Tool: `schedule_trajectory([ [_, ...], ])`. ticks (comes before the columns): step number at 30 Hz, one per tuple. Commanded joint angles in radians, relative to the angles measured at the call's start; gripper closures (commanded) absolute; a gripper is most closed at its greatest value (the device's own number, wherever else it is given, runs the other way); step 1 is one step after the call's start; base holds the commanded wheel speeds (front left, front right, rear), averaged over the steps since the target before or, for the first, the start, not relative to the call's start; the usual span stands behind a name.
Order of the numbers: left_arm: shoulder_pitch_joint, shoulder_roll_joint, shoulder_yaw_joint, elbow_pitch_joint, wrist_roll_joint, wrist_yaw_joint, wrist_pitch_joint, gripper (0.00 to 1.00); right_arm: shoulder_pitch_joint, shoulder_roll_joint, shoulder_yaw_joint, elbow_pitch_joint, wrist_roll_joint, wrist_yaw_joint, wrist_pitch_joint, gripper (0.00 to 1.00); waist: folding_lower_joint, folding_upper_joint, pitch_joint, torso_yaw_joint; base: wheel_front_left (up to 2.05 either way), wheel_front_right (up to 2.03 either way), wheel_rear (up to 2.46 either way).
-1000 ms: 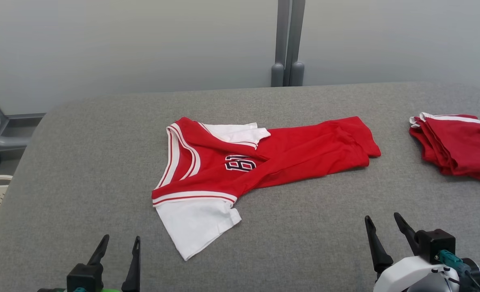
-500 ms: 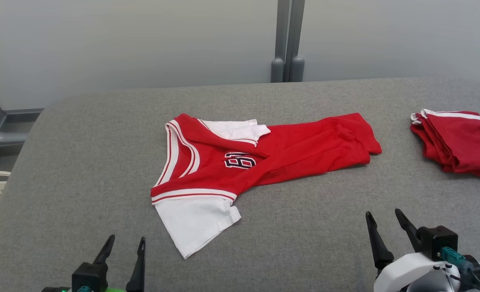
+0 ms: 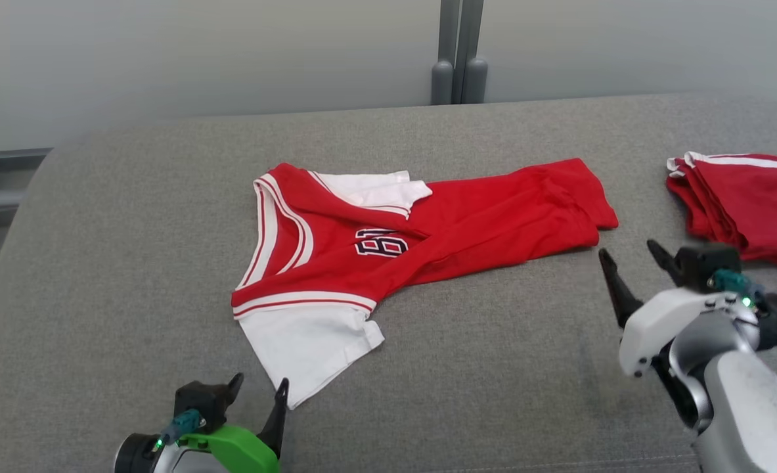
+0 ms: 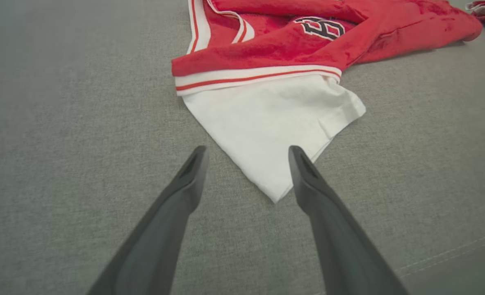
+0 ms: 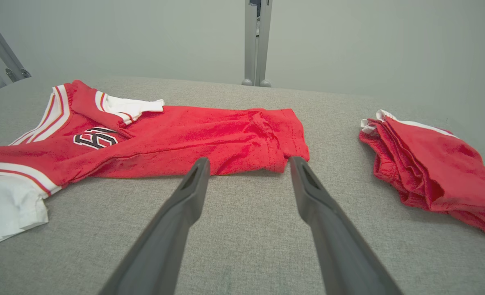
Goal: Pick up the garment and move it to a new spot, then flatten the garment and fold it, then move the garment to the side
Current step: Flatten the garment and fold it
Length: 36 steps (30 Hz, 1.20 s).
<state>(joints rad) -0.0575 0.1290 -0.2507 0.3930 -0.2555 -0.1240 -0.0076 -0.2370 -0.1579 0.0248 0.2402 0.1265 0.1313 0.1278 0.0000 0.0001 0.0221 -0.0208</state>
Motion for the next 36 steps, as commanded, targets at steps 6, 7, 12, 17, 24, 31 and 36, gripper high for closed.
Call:
schedule_trajectory([
  [6,-0.096,-0.021,-0.008,0.053,-0.047,0.002,0.093,0.0,-0.172,-0.088,0.067,0.091,0.033,-0.001,0.027,0.0,0.0,-0.0001,0.1,0.009,0.0,0.0,0.0],
  [7,-0.096,-0.021,-0.008,0.053,-0.047,0.002,0.093,0.0,-0.172,-0.088,0.067,0.091,0.033,-0.001,0.027,0.0,0.0,-0.0001,0.1,0.009,0.0,0.0,0.0],
  [12,-0.136,-0.034,-0.008,0.085,-0.062,0.03,0.145,0.0,-0.279,-0.143,0.123,0.189,0.046,-0.001,0.013,0.0,0.0,-0.0001,0.141,0.014,0.0,0.0,0.0],
  [17,-0.146,-0.047,-0.017,0.096,-0.079,0.051,0.184,0.0,-0.363,-0.163,0.15,0.298,0.049,-0.001,-0.017,0.0,0.0,-0.0001,0.165,0.022,0.0,0.0,0.0],
  [24,-0.135,-0.059,-0.062,0.07,-0.082,0.048,0.227,0.2,-0.429,-0.174,0.13,0.446,0.039,-0.001,-0.038,0.0,0.0,-0.0001,0.189,0.043,0.0,0.0,0.0],
  [31,-0.114,-0.059,-0.096,0.03,-0.086,0.043,0.253,1.0,-0.483,-0.162,0.108,0.565,0.044,-0.001,-0.072,0.0,0.0,-0.0001,0.213,0.069,0.0,0.0,0.0],
  [36,-0.125,-0.053,-0.105,0.011,-0.077,0.044,0.245,1.0,-0.533,-0.151,0.12,0.626,0.064,-0.001,-0.073,0.0,0.0,-0.0001,0.237,0.085,0.0,0.0,0.0],
])
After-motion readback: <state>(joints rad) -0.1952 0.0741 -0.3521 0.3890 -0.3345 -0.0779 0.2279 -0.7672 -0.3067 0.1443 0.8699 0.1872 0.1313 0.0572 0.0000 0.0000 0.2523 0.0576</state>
